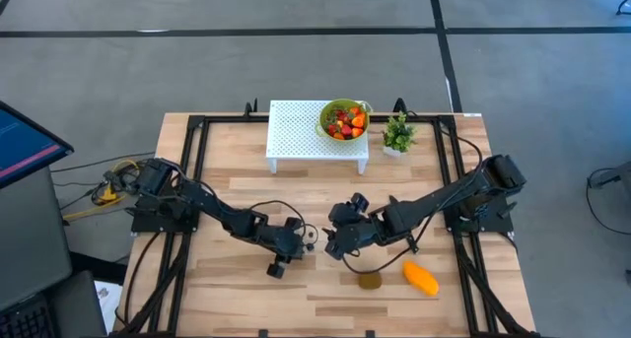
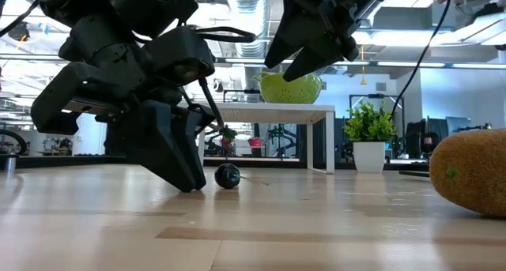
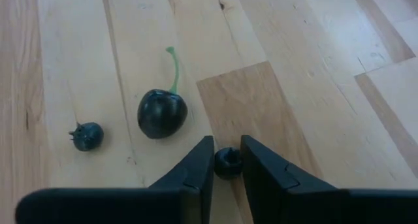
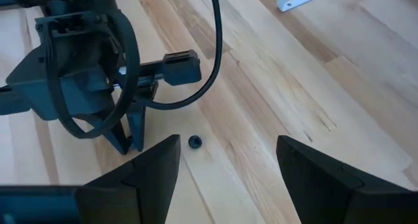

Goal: Pick & Place Fruit
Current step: Put the black blueberry into the green strainer bowl

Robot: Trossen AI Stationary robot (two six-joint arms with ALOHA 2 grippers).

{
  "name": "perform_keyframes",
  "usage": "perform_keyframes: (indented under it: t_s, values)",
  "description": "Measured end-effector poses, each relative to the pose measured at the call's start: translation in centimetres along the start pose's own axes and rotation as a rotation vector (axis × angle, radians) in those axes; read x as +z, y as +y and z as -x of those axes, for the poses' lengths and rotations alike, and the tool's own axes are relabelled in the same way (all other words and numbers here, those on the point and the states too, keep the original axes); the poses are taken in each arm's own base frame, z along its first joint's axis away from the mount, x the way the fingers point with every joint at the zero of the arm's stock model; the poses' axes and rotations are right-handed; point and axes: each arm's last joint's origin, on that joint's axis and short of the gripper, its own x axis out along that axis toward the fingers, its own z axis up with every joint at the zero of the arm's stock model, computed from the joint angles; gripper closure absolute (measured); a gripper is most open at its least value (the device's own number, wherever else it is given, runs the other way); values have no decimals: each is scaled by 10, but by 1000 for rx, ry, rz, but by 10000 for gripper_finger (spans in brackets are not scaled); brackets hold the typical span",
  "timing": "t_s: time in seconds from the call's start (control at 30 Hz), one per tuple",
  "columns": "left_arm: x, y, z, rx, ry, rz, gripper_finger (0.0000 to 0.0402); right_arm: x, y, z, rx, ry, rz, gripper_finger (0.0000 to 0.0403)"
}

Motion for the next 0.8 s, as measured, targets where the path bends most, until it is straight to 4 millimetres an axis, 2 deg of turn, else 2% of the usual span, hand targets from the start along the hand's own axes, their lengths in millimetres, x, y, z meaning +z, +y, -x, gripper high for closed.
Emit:
perform_keyframes:
  t_s: [0.23,0.47,0.63,0.8]
  values:
    - [5,2,10,21,-15,-1,343,-4,3,3,11,19,10,155]
    - [35,14,51,146,-200,-39,345,-18,12,13,20,57,-14,155]
    - [60,43,85,306,-416,-66,345,-24,16,18,25,70,-31,155]
    - [78,86,122,485,-675,-26,345,-24,18,19,31,65,-48,155]
